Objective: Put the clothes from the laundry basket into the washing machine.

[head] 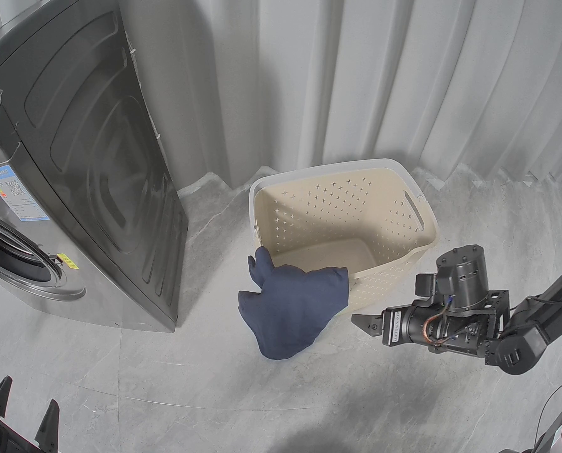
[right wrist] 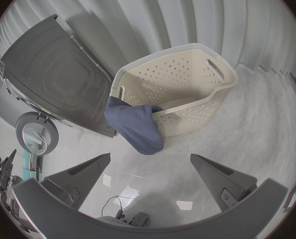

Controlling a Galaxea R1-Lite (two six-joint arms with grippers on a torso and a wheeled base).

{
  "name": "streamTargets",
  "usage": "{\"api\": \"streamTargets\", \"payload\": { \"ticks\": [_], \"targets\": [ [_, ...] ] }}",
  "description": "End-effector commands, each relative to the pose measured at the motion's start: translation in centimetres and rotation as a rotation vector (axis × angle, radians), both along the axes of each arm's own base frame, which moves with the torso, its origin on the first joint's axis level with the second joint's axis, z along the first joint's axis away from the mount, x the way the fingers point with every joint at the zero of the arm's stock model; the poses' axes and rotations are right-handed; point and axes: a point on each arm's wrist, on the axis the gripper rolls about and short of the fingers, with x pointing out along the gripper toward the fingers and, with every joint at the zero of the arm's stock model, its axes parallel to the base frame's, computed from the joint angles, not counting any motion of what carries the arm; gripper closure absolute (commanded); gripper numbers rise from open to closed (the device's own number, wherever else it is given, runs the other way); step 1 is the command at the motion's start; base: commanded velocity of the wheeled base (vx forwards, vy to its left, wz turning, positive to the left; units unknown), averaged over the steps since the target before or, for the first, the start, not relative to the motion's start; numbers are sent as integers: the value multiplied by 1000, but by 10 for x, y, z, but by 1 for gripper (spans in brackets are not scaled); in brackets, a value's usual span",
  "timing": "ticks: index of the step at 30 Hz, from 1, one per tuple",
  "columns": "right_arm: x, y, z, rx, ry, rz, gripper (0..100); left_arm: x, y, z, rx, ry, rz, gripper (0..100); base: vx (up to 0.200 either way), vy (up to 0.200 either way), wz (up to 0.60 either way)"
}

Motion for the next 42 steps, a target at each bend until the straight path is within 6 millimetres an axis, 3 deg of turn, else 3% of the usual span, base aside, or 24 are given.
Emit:
{"api": "streamTargets", "payload": {
  "ticks": [1, 13, 24, 33, 42],
  "targets": [
    [23, 19, -22, -23, 36, 10, 0, 0, 0, -5, 0, 1, 1, 0, 0, 0, 0],
    [56, 41, -43, -52, 25, 41, 0, 0, 0, -5, 0, 1, 0, 0, 0, 0, 0],
    [67, 59, -61, -58, 32, 77, 0, 0, 0, -5, 0, 3, 0, 0, 0, 0, 0],
    [81, 73, -73, -22, -70, 133, 0, 0, 0, -5, 0, 1, 0, 0, 0, 0, 0],
    [82, 86, -73, 12, -109, 159, 0, 0, 0, -5, 0, 1, 0, 0, 0, 0, 0]
  ]
}}
